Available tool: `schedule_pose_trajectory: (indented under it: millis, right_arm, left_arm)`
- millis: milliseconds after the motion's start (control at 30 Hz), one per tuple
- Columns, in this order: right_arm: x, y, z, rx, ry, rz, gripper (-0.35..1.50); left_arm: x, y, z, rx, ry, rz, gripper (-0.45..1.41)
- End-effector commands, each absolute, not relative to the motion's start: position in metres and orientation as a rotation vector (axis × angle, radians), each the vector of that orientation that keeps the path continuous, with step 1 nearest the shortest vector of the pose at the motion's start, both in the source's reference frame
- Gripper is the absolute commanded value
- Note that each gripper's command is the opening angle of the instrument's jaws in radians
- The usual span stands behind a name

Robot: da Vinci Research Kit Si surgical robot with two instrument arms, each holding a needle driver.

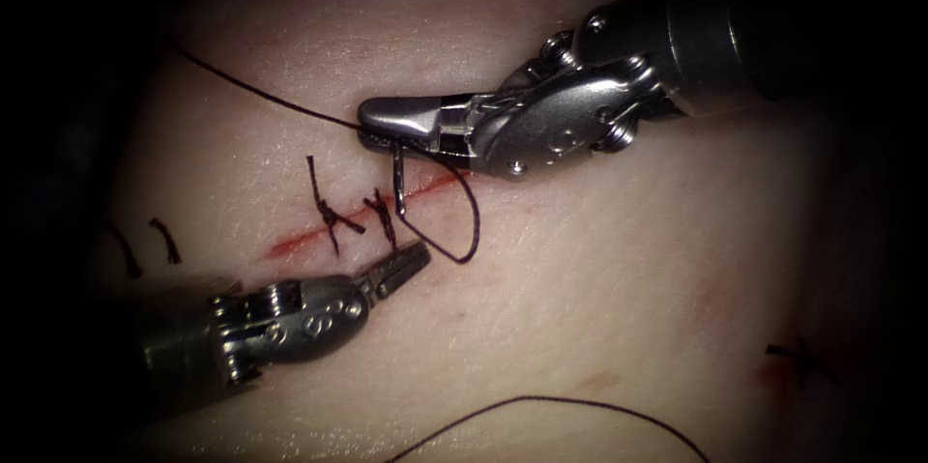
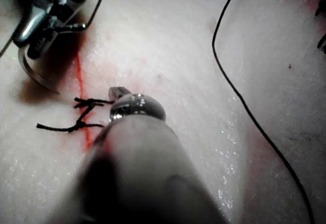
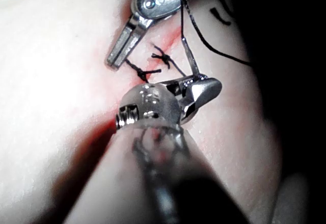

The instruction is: Wound Closure

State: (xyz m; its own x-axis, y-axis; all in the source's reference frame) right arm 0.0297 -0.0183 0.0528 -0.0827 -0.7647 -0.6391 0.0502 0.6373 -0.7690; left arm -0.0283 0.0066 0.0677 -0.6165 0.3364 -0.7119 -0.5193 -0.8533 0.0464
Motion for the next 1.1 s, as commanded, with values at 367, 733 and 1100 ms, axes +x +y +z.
schedule_pose_trajectory:
  millis: [367, 733, 1100]
  right_arm:
    - [0.0282, -0.0222, 0.0577, -0.622, 1.465, -0.794, -0.35]
    - [0.026, -0.0252, 0.0613, -0.558, 1.436, -0.744, -0.35]
    - [0.026, -0.0256, 0.0613, -0.504, 1.447, -0.665, -0.35]
  left_arm:
    - [-0.0284, 0.0066, 0.068, -1.005, 0.336, 2.437, -0.26]
    - [-0.0283, 0.0065, 0.0679, -1.004, 0.334, 2.436, -0.3]
    - [-0.0285, 0.0064, 0.0678, -1.007, 0.331, 2.434, -0.32]
